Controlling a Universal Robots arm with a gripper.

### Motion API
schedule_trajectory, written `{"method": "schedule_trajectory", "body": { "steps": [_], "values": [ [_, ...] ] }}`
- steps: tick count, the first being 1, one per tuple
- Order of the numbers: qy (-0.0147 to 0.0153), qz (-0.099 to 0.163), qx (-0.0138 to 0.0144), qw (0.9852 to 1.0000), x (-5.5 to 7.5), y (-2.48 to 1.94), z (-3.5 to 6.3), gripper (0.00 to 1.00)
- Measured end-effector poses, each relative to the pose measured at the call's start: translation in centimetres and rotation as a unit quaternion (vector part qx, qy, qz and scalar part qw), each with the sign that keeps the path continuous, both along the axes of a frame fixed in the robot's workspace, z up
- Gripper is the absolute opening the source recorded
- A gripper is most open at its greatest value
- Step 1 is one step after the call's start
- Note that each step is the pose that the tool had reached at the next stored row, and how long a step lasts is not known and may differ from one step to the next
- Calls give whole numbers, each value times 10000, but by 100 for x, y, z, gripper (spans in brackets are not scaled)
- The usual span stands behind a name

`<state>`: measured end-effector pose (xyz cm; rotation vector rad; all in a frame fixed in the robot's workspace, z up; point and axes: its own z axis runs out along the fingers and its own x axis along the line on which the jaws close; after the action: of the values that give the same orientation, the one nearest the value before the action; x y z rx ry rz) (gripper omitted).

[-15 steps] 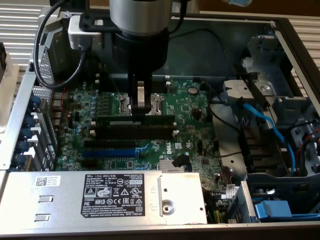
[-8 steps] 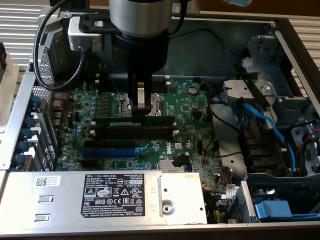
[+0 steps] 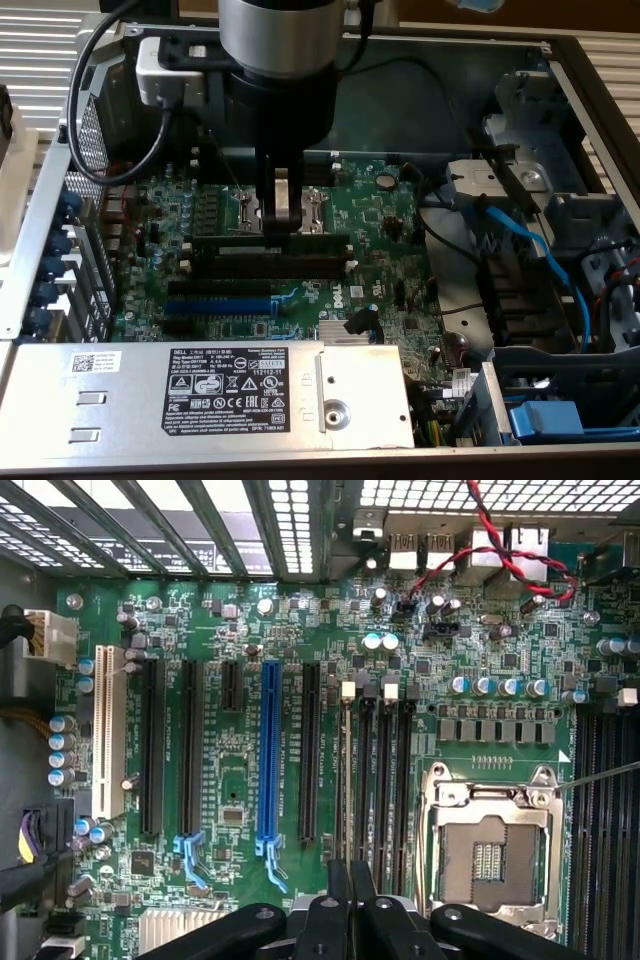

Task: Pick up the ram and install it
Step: 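Insert the ram into the slot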

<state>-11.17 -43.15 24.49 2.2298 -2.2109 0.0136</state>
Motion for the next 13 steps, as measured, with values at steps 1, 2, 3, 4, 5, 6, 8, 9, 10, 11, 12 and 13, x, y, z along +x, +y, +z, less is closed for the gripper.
{"method": "schedule_trajectory", "body": {
  "steps": [1, 2, 3, 4, 5, 6, 8, 9, 10, 11, 12, 13],
  "values": [
    [0, -1, 0, 10000, -1, 0, -2, 12],
    [1, -1, -1, 10000, -2, 0, -3, 12],
    [0, -2, 0, 10000, -4, 0, -4, 12],
    [0, -3, 1, 10000, -7, 0, -5, 12],
    [0, -4, 1, 10000, -8, -2, -6, 12],
    [-1, -8, 1, 10000, -8, -5, -6, 12],
    [0, -24, 1, 10000, -8, -9, -6, 12],
    [0, -34, 1, 10000, -8, -9, -6, 12],
    [0, -42, 1, 10000, -8, -9, -7, 12],
    [0, -46, 1, 10000, -8, -10, -7, 12],
    [0, -48, 1, 10000, -8, -10, -8, 12],
    [0, -52, 1, 10000, -8, -10, -8, 12]
  ]
}}
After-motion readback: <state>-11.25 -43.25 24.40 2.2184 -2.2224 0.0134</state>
